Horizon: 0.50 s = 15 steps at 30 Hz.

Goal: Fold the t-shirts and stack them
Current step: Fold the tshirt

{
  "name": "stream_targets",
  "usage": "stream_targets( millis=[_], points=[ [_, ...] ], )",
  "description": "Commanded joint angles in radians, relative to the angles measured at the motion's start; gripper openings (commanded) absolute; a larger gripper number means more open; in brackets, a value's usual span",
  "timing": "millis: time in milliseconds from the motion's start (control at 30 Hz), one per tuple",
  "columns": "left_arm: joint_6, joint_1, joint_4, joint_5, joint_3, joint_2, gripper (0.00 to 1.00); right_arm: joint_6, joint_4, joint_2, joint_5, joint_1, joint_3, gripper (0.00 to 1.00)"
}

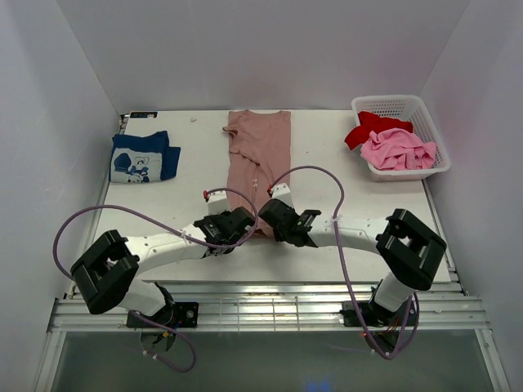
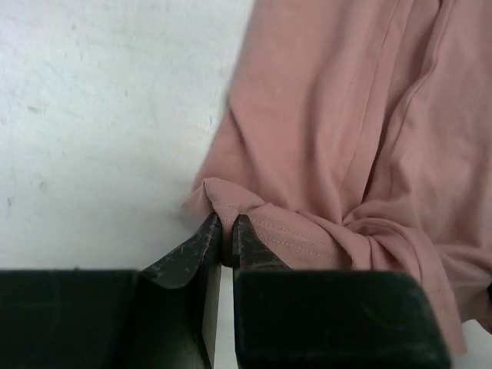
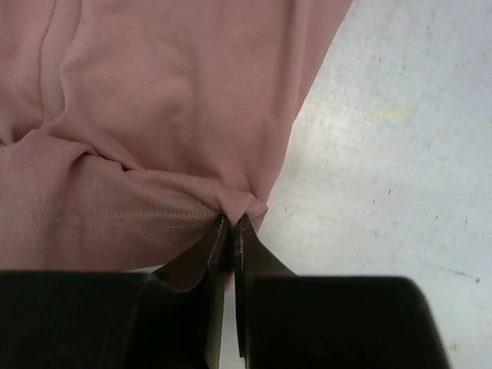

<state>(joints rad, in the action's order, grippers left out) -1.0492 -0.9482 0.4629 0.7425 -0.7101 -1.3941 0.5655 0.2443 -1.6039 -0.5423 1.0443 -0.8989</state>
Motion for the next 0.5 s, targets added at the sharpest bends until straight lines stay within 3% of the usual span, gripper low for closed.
stream_targets(
  millis=[0, 233, 467],
  points=[
    [0.170, 0.087, -0.149, 0.017, -0.031, 0.003, 0.00, -0.117, -0.031, -0.045, 0.010, -0.059, -0.086, 0.08],
    [0.336, 0.172, -0.282, -0.046, -0.117, -0.051, 0.00, -0.229, -0.031, -0.142, 0.053, -0.142, -0.247, 0.08],
    [0.455, 0.310, -0.412, -0.162, -0.245, -0.249, 0.00, -0.314, -0.033, -0.254, 0.119, -0.256, -0.409, 0.08]
  ],
)
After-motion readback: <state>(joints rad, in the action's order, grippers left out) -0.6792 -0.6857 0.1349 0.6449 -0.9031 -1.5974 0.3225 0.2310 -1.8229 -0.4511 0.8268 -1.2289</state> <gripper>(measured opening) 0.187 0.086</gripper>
